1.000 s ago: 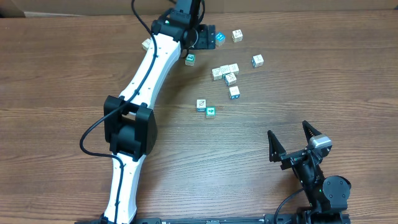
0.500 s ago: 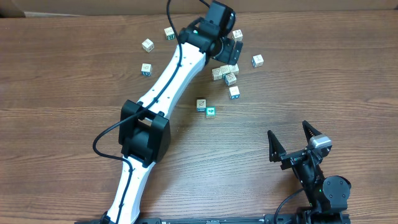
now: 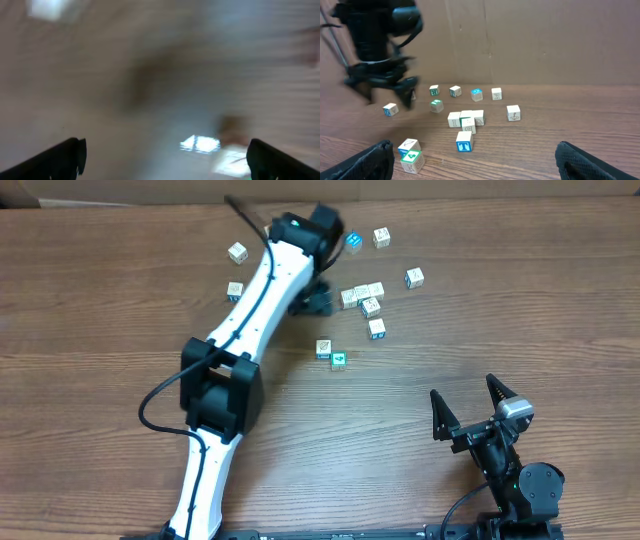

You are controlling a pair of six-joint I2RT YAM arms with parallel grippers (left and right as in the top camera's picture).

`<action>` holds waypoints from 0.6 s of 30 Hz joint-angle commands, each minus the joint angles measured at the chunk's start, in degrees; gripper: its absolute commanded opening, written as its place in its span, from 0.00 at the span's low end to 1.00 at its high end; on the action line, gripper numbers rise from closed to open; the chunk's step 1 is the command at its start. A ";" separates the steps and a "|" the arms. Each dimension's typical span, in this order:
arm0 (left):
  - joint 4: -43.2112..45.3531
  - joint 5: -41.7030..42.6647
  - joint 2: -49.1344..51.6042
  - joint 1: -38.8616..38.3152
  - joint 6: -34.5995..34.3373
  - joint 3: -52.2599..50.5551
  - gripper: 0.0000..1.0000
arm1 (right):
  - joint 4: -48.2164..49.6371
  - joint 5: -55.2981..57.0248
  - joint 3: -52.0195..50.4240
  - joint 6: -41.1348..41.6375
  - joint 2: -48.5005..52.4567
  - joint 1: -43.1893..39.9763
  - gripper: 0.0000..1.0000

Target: Form a circle

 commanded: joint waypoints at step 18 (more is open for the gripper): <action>-9.84 2.36 -2.03 22.05 -3.32 -7.10 0.99 | 0.31 0.42 -0.57 -0.28 -0.46 -0.17 1.00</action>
